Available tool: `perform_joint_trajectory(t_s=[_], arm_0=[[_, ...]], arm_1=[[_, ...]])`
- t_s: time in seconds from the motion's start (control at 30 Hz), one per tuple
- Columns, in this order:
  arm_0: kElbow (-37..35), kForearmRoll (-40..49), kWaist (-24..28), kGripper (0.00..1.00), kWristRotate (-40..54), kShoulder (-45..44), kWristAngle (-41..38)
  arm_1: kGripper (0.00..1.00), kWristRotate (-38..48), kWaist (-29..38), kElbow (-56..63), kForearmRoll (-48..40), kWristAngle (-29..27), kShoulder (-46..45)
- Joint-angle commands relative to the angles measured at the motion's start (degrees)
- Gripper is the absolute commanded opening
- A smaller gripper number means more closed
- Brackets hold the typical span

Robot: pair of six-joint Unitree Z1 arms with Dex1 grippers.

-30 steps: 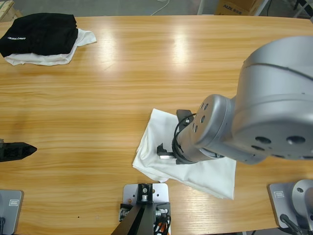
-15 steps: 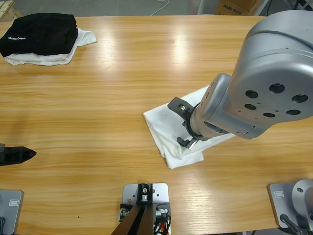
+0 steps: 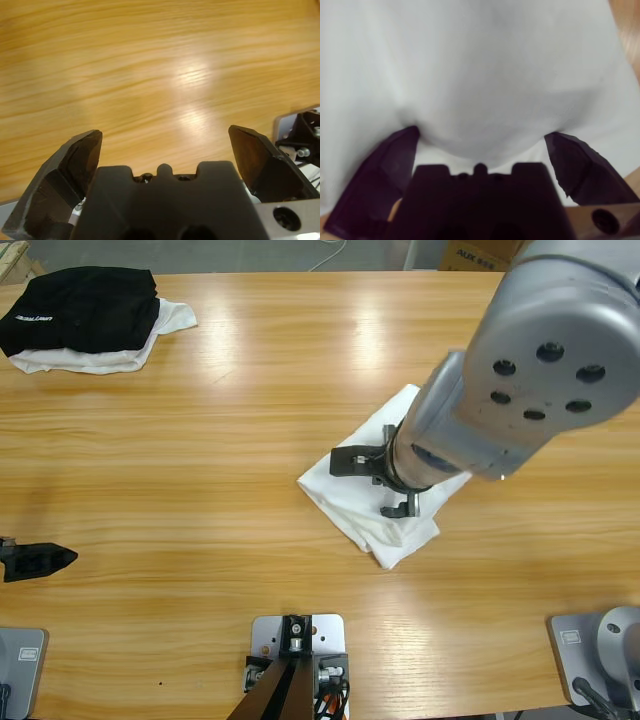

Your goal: Fold clothes

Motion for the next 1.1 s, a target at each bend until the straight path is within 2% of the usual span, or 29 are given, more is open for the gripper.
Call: perform_joint_trajectory(t_s=[0.03,0.23,0.4,0.53,0.67,0.83,0.9,0.97,1.03,1.07,1.1], arm_0=[[2.1,-1.1,-0.5,0.996,-0.2,-1.1,-1.0],[2.1,-1.1,-0.5,0.996,-0.4,-1.3,-1.1],[2.1,-1.1,-0.5,0.996,-0.4,-1.4,-1.8],[2.1,-1.1,-0.5,0.996,-0.5,-1.5,-2.0],[1.7,-1.4,-0.5,0.996,-0.4,-1.3,-1.9],[-1.8,-1.8,-0.4,0.996,-0.4,-1.0,-1.4],[-4.9,-1.6,0.8,0.994,0.2,-0.6,-1.3],[-9.2,-1.1,5.5,0.991,5.8,0.3,-1.2],[-16.2,0.4,14.5,0.991,17.1,4.6,-1.3],[-20.4,1.9,18.9,0.991,20.1,7.1,-1.3],[-25.2,3.8,22.9,0.991,21.4,10.0,-1.3]], arm_1=[[1.0,-26.0,-6.6,3.1,-1.5,11.5,3.2],[1.0,-47.1,-1.3,3.8,-0.4,8.2,1.9],[1.0,-49.0,0.5,4.6,-0.3,3.8,0.8],[1.0,-47.5,-4.6,4.2,-0.5,5.0,-1.9],[1.0,-43.3,-8.4,2.8,1.7,8.2,-7.7],[1.0,-38.7,-8.8,-6.8,13.7,12.2,-14.6],[1.0,-34.9,-9.7,-10.3,16.0,13.7,-16.8],[0.989,-28.4,-12.5,-13.2,16.4,17.2,-19.2],[0.982,-23.0,-16.5,-15.4,16.5,21.4,-20.2],[0.994,-17.4,-17.9,-16.1,16.4,21.8,-20.3],[1.0,-7.9,-19.2,-16.2,15.9,22.5,-20.4]])
